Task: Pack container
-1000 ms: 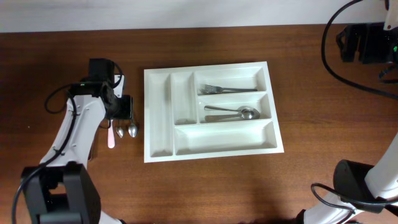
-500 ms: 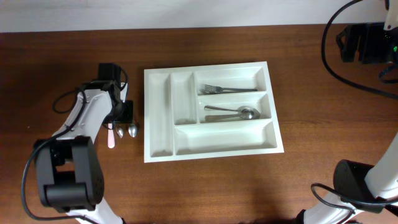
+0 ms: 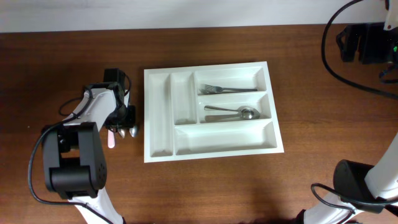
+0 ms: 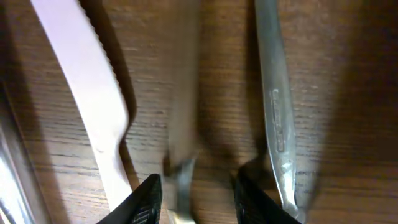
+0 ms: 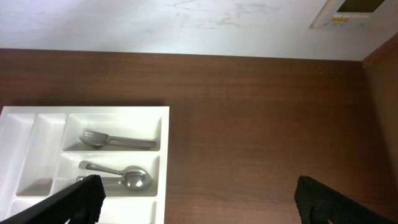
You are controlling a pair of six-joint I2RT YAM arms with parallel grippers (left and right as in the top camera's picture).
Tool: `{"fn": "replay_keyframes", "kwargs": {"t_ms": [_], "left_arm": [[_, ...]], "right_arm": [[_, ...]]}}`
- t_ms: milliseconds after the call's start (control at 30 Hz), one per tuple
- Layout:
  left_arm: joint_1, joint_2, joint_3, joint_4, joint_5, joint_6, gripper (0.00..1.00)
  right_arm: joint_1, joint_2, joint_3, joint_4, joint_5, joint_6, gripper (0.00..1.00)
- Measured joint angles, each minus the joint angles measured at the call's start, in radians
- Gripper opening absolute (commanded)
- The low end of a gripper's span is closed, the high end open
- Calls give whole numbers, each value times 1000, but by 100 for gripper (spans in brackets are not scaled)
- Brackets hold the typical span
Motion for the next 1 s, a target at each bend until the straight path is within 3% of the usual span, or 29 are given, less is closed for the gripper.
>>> {"fn": "replay_keyframes", "kwargs": {"t_ms": [67, 100, 267, 567, 1000], "left_arm": [[6, 3, 2, 0, 0, -5, 26], [11, 3, 3, 1, 0, -9, 15], [37, 10, 5, 0, -1, -25, 2], [45, 16, 49, -58, -2, -27, 2], [27, -10, 476, -287, 33, -27, 2]], "right_arm": [[0, 0, 0, 0, 0, 0, 99], [0, 0, 0, 0, 0, 0, 99], [0, 0, 0, 0, 0, -1, 99], [0, 0, 0, 0, 0, 0, 99], [0, 0, 0, 0, 0, 0, 99]]}}
